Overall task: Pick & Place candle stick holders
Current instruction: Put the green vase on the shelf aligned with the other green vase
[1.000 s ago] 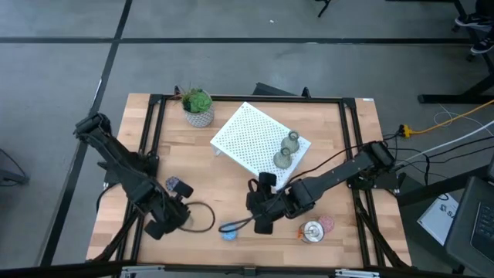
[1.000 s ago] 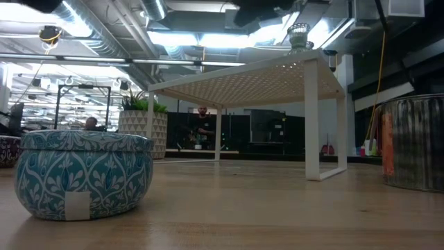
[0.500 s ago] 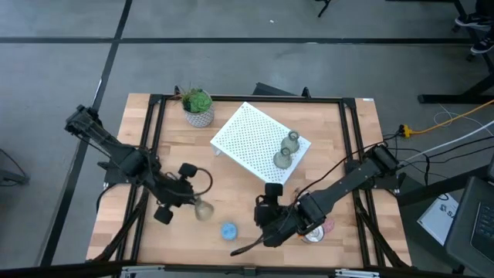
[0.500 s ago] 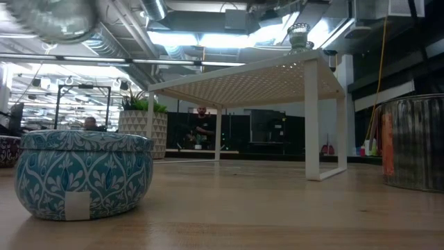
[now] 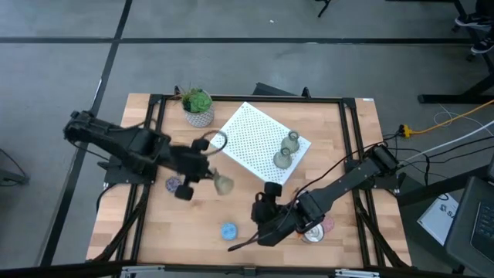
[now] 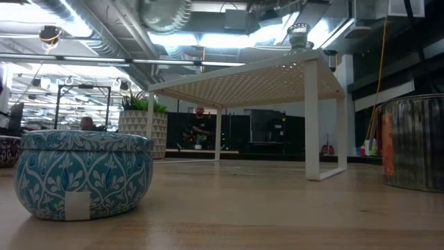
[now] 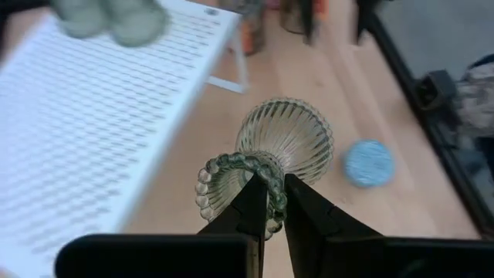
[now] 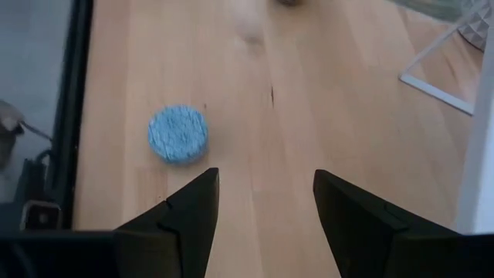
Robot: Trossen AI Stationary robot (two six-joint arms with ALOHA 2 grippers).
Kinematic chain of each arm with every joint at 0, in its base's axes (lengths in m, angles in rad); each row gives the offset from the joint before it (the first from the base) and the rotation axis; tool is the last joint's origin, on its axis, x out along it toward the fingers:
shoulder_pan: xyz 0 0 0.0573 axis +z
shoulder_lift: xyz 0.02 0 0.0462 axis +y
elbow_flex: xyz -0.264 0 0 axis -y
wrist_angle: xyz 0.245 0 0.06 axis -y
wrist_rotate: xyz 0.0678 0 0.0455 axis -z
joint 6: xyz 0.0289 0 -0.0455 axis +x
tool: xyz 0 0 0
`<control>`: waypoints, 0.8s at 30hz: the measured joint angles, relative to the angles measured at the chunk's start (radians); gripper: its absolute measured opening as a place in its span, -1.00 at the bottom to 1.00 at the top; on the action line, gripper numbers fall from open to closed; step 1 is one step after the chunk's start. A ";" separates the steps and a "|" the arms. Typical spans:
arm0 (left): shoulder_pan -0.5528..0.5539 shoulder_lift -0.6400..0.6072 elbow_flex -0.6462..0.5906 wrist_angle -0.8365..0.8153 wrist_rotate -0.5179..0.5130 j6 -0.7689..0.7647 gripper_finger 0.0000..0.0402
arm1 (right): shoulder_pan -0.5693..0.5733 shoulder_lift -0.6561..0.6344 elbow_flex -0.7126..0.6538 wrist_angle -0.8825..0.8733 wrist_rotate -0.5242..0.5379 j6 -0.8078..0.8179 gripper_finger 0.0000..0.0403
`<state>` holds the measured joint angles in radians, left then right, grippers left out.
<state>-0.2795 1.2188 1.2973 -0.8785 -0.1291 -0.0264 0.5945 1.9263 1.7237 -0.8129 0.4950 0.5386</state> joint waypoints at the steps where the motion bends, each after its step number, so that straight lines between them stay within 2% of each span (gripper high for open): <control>1: 0.025 0.017 0.031 -0.021 0.000 0.027 -0.90 | 0.000 0.000 0.000 0.017 0.000 -0.001 0.07; 9: 0.215 0.212 0.238 -0.181 0.043 0.242 -0.90 | -0.010 0.000 0.000 0.081 -0.006 -0.031 0.07; 14: 0.311 0.316 0.321 -0.309 0.041 0.374 -0.90 | -0.022 0.000 0.006 0.072 -0.007 -0.030 0.07; 18: 0.332 0.334 0.336 -0.307 0.034 0.474 -0.90 | -0.022 -0.003 0.061 0.015 -0.029 -0.075 0.07; 24: 0.335 0.327 0.392 -0.318 0.025 0.495 -0.90 | -0.016 -0.051 0.133 -0.076 -0.075 -0.183 0.07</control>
<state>0.0551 1.5461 1.6894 -1.1965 -0.1036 0.4686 0.5781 1.8751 1.8564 -0.8887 0.4199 0.3559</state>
